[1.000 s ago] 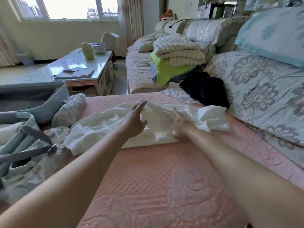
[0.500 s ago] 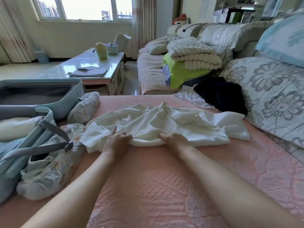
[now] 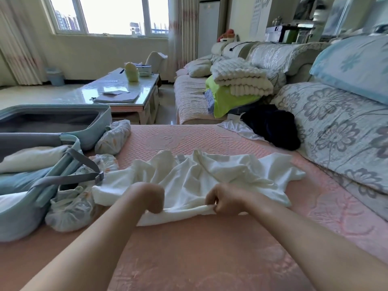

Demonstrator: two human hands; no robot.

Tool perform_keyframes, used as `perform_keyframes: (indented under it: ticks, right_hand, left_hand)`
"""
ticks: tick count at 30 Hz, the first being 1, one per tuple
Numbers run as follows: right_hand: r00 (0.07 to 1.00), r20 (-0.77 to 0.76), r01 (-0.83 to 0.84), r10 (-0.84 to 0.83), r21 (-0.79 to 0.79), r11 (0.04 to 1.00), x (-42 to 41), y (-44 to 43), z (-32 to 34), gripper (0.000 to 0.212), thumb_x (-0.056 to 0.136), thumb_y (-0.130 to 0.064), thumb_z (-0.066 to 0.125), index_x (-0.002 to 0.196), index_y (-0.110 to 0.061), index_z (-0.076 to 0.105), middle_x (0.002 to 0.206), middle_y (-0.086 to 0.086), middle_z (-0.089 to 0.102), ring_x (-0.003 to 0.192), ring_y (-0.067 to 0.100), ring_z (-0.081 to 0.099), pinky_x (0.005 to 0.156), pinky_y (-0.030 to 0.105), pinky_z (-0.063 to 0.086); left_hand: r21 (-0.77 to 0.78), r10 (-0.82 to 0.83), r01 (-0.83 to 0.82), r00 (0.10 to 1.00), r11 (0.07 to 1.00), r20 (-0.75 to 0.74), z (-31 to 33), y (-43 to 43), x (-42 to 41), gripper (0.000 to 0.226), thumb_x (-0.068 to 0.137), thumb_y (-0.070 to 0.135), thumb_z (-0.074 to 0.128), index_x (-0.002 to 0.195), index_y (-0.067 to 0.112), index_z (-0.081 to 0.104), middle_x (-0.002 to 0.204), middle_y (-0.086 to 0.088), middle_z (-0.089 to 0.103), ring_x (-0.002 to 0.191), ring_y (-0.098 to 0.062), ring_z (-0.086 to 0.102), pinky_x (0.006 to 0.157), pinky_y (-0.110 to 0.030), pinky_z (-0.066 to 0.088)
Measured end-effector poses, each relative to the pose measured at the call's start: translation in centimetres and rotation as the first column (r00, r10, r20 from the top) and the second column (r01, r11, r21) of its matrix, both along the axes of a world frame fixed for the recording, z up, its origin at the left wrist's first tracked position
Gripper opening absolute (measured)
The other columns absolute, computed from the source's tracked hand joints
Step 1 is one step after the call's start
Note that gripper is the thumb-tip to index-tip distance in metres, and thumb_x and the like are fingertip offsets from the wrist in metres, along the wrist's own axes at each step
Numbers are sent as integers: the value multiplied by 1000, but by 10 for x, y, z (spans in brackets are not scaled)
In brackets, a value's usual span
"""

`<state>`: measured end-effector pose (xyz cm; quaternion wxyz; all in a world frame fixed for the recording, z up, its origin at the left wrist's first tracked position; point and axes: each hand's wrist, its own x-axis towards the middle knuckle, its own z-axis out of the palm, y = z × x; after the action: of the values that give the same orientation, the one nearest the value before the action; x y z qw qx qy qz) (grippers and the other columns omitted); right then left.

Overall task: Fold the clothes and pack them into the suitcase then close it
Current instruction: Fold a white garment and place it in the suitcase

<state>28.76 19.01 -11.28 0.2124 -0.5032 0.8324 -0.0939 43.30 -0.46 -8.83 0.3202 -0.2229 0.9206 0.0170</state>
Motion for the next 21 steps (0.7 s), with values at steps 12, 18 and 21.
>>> perform_keyframes:
  ticks: [12, 18, 21]
  right_hand:
    - [935, -315, 227, -160, 190, 955, -39, 102, -5, 39, 102, -21, 44, 139, -32, 52, 138, 3, 50, 133, 27, 48, 105, 32, 39]
    - [924, -226, 311, -308, -22, 950, -48, 130, -6, 36, 92, -5, 54, 115, -24, 73, 105, -6, 73, 95, 8, 66, 86, 19, 51]
    - [918, -166, 349, -359, -85, 933, -58, 142, -6, 27, 90, -13, 59, 107, -25, 75, 105, -9, 73, 95, 8, 67, 91, 21, 52]
  left_hand:
    - [-145, -434, 417, 771, 897, -466, -41, 97, -52, 55, 83, 22, 66, 135, 33, 48, 129, 1, 53, 119, -22, 49, 86, -34, 45]
    - [31, -314, 367, 832, 930, -457, -18, 100, -58, 22, 83, 18, 59, 101, 24, 71, 95, 3, 69, 89, -20, 65, 71, -25, 48]
    - [108, -328, 362, 912, 926, -246, -8, 107, -58, 32, 83, 11, 57, 109, 22, 73, 98, 3, 66, 85, -15, 59, 69, -21, 43]
